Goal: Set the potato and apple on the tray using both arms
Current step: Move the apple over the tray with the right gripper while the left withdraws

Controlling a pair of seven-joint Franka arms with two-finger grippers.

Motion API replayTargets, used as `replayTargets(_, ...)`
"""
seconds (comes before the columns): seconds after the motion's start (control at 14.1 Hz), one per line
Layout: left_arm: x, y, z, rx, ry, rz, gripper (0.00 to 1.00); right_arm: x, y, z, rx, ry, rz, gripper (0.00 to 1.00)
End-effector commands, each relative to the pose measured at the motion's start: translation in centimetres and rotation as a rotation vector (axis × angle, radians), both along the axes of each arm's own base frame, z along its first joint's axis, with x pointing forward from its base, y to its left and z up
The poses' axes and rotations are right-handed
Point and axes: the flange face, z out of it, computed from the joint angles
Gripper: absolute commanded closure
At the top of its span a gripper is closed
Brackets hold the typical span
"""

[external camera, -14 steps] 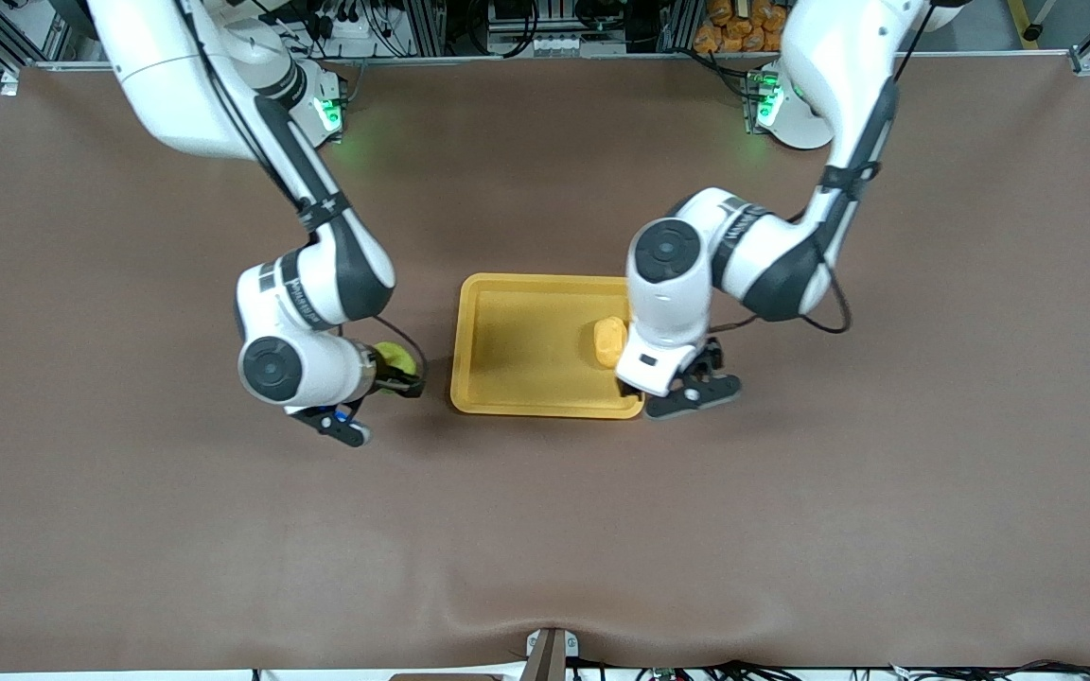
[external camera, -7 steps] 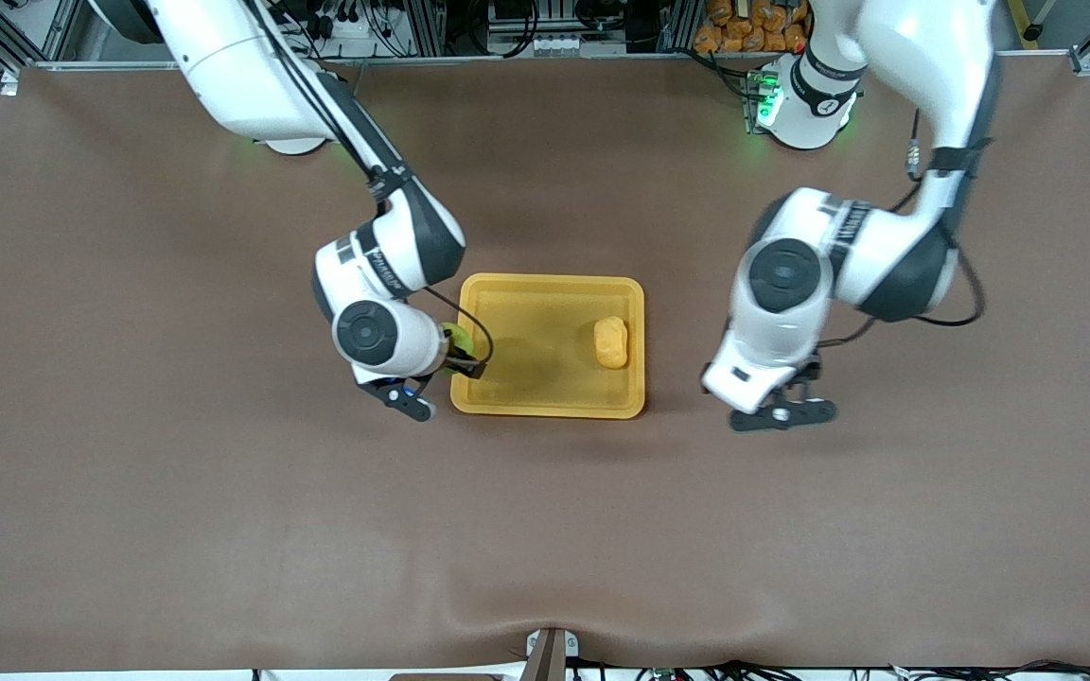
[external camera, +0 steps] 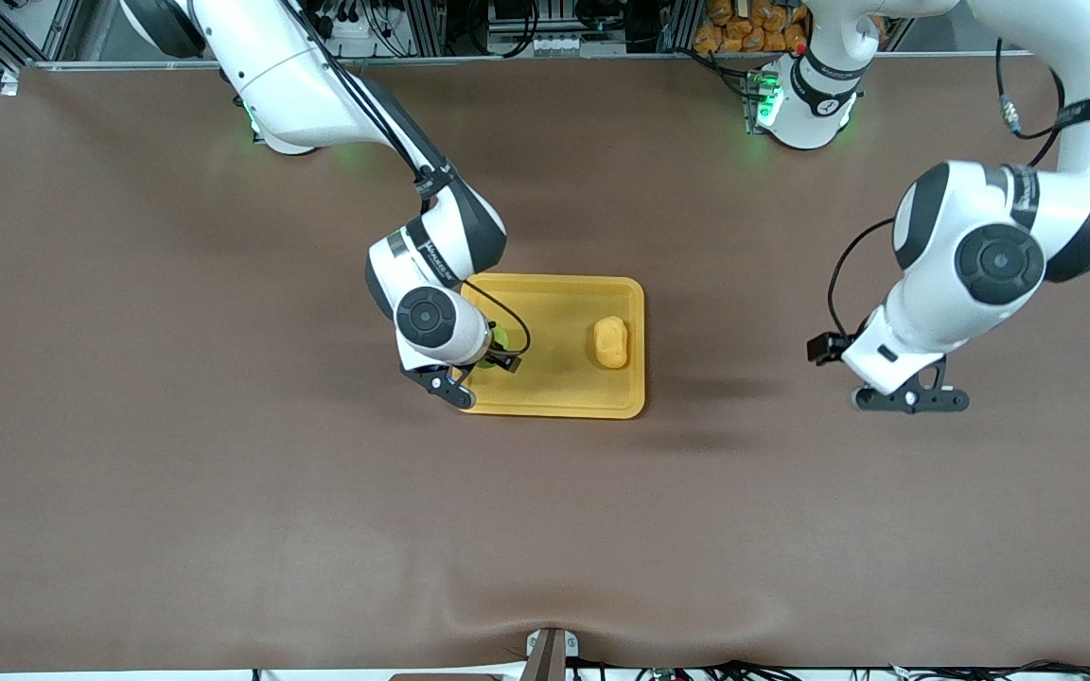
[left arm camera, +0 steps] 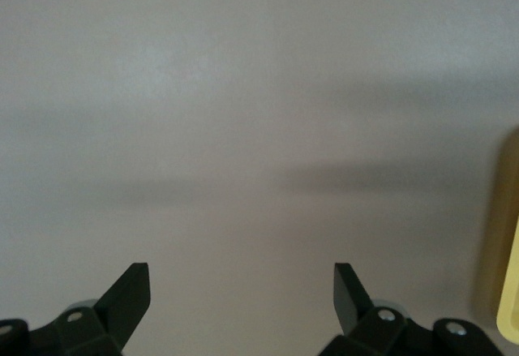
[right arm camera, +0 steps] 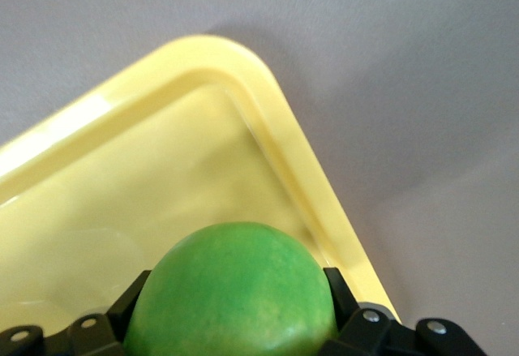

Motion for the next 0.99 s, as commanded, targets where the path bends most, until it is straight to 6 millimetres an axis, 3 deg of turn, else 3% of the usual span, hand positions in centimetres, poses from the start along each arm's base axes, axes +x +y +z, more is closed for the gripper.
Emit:
replayTargets(0.0, -3.6, 1.5, 1.4, -0.017, -0.048, -0.006, 0.00, -0.1, 1.0, -1.4, -0.003, -0.001, -0.011, 1.00)
replayTargets(0.07, -3.8, 1.6, 1.5, -0.018, -0.050, -0.024, 0.00, -0.1, 1.0, -1.8, 0.000, -0.004, -0.014, 0.99)
replayTargets(0.14, -3.8, 1.8, 1.7, -0.019, -0.048, -0.058, 0.00, -0.1, 1.0, -2.0, 0.000, -0.005, -0.013, 0.91)
replayTargets(0.28, -3.8, 3.5, 2.8, -0.016, -0.043, -0.124, 0.00, 0.1, 0.6, -2.9, -0.008, 0.005, -0.020, 0.42)
replayTargets(0.42, -3.6, 3.7, 4.1, -0.012, -0.031, -0.159, 0.00, 0.0, 0.5, -3.3, -0.010, 0.005, -0.018, 0.26)
replayTargets(0.5, -3.4, 3.8, 5.0, -0.011, -0.028, -0.154, 0.00, 0.0, 0.5, -3.3, -0.008, 0.005, -0.012, 0.00)
replayTargets(0.71, -2.5, 3.7, 9.0, -0.007, -0.037, -0.148, 0.00, 0.0, 1.1, -2.9, -0.006, -0.005, 0.011, 0.00)
replayTargets(0.92, -2.5, 4.0, 13.4, -0.001, -0.021, -0.134, 0.00, 1.2, 0.8, -1.2, 0.010, -0.025, 0.004, 0.00)
